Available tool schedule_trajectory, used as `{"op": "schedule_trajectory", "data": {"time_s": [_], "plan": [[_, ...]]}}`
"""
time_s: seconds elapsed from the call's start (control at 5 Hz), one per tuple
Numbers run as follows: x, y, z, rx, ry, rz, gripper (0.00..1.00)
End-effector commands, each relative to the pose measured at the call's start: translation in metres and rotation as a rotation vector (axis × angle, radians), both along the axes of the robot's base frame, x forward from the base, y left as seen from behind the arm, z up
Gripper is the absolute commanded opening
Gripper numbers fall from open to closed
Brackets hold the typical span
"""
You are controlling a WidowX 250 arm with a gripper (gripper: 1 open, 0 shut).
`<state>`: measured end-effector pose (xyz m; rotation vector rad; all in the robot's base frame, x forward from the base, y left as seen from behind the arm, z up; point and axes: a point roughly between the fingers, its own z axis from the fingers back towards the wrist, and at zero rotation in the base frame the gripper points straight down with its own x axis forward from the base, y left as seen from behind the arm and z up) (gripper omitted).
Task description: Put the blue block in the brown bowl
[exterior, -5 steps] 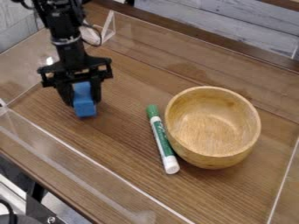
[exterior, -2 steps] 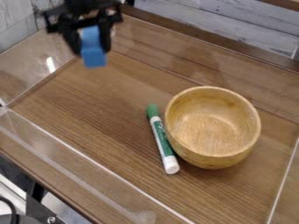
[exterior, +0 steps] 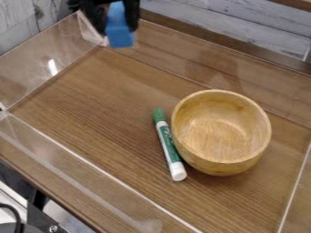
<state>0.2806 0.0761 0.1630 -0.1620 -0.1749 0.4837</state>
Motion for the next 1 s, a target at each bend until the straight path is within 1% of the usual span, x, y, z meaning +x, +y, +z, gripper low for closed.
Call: {"op": "schedule_trajectory", "data": {"time_s": [0.0,0.2,0.4,0.8], "plan": [[-0.004,-0.012,0.013,0.053,-0.100,-0.040,0.00],[-0.002,-0.009,0.006,0.081,-0.130,-0.066,0.00],[-0.002,-0.002,0.003,0.110,-0.162,-0.104,0.00],[0.000,0.013,-0.001,0.159,-0.226,-0.161,0.00]]}}
